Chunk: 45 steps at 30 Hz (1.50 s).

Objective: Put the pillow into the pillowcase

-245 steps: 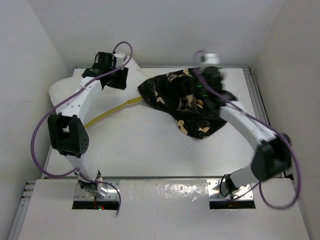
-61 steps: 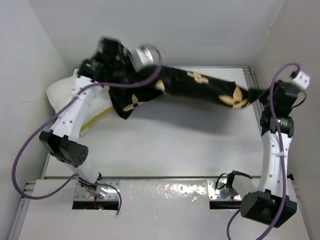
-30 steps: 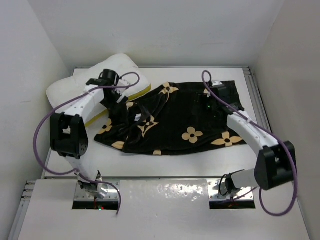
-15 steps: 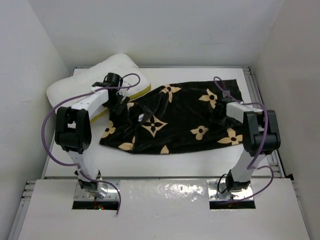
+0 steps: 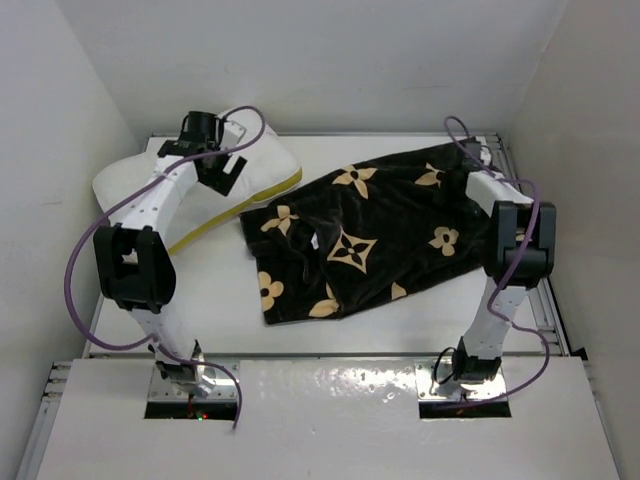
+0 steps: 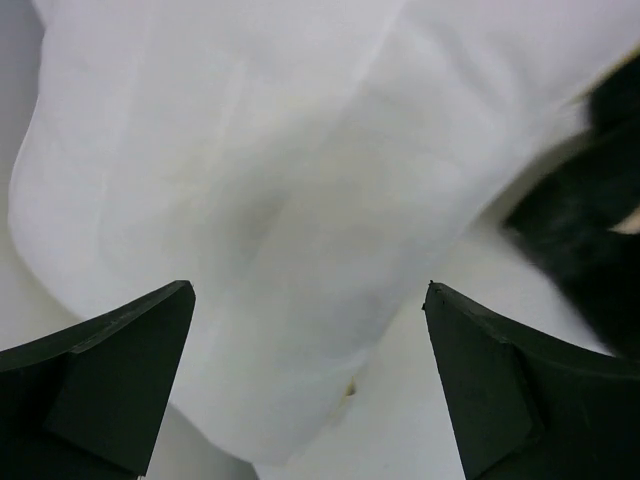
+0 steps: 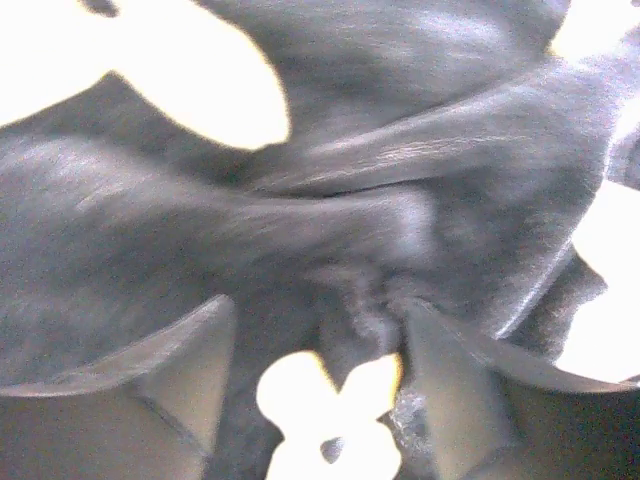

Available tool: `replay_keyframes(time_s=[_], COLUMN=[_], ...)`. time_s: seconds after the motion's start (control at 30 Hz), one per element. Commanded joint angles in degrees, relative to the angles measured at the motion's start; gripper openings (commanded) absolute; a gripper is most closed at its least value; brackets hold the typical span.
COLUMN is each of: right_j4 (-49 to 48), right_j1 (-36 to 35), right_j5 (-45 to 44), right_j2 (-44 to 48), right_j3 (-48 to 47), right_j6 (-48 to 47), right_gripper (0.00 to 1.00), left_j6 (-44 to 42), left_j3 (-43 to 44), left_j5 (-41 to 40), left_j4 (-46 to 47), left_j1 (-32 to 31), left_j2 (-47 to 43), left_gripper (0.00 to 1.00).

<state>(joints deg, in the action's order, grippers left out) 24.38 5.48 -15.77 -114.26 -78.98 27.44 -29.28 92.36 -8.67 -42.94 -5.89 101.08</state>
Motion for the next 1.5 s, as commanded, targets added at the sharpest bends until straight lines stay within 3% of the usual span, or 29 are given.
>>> replay_keyframes(time_s=[0.0,0.07,0.23,0.4,0.47,0.5,0.57,0.6,0.63,0.8,0.87,0.93,0.97,1.07,1.33,1.4,1.43,1.47], right_j4=[-5.1,-7.2,-10.4,-13.3,-14.2,-14.2,-14.2,-14.3,-14.6,-18.8,-17.1,-16.1,-16.3,-20.1,-24.0,-24.0,-24.0,-24.0], right_j1=[-11.3,-16.5,-23.7,-34.0,-36.8,-37.4,-38.6,-39.1,-39.5,-41.5,-40.9,-39.3,-38.9,-35.5,-32.6,-32.5,-32.2,-32.1], right_j5=[3.4,4.0,9.4,17.8,20.1,21.2,22.4,22.3,21.7,20.6,18.4,14.6,13.1,14.2,19.1,19.7,19.9,20.3], right_j2=[7.5,11.2,14.5,13.4,12.1,10.6,9.2,8.3,7.8,3.3,-0.6,-3.4,-3.9,-3.6,-1.3,-1.4,-1.5,-1.5], right_j3=[1.0,3.9,4.5,4.4,4.8,4.8,4.8,4.8,4.9,3.5,0.1,-1.6,-2.1,0.1,1.5,1.4,1.3,1.2], right_j6=[-10.1,-11.4,-6.4,-7.7,-6.5,-4.3,-2.6,-1.5,-1.3,-1.2,0.5,3.6,5.0,11.7,12.4,12.5,12.6,13.0], right_gripper=[0.76,0.84,0.84,0.84,0.84,0.83,0.80,0.79,0.77,0.75,0.65,0.49,0.25,0.00,0.00,0.00,0.00,0.00], left_j6=[-5.1,-7.8,-14.5,-12.9,-12.9,-12.1,-11.8,-11.7,-11.5,-12.2,-13.4,-15.5,-18.5,-28.7,-49.4,-51.7,-54.5,-55.6], left_j3=[-4.0,-8.9,-16.9,-17.7,-17.3,-16.4,-15.5,-14.9,-14.8,-12.6,-8.8,-5.3,-4.6,-5.4,-22.5,-24.8,-25.8,-27.1], left_j5=[-5.7,-4.4,-8.1,-14.6,-15.2,-15.5,-15.1,-14.9,-15.1,-15.1,-13.3,-10.0,-9.1,-2.2,5.9,6.9,7.3,7.0], left_j4=[3.3,7.5,16.6,23.0,23.7,23.7,22.6,22.3,22.4,21.0,17.3,11.7,10.1,0.2,-28.0,-30.6,-32.6,-32.6], left_j1=[4.0,2.6,-1.8,-1.1,-0.6,-0.4,-0.3,-0.2,-0.1,-0.1,0.1,0.1,0.1,0.0,-1.1,-1.4,-1.6,-2.5], left_j2=[1.5,1.0,2.9,8.9,9.9,10.6,11.0,11.0,10.7,6.5,2.9,-0.4,-4.4,-13.5,-33.3,-35.4,-37.3,-38.3], left_gripper=[1.00,1.00,1.00,0.98,0.84,0.59,0.34,0.07,0.00,0.00,0.00,0.00,0.00,0.00,0.00,0.00,0.03,0.16])
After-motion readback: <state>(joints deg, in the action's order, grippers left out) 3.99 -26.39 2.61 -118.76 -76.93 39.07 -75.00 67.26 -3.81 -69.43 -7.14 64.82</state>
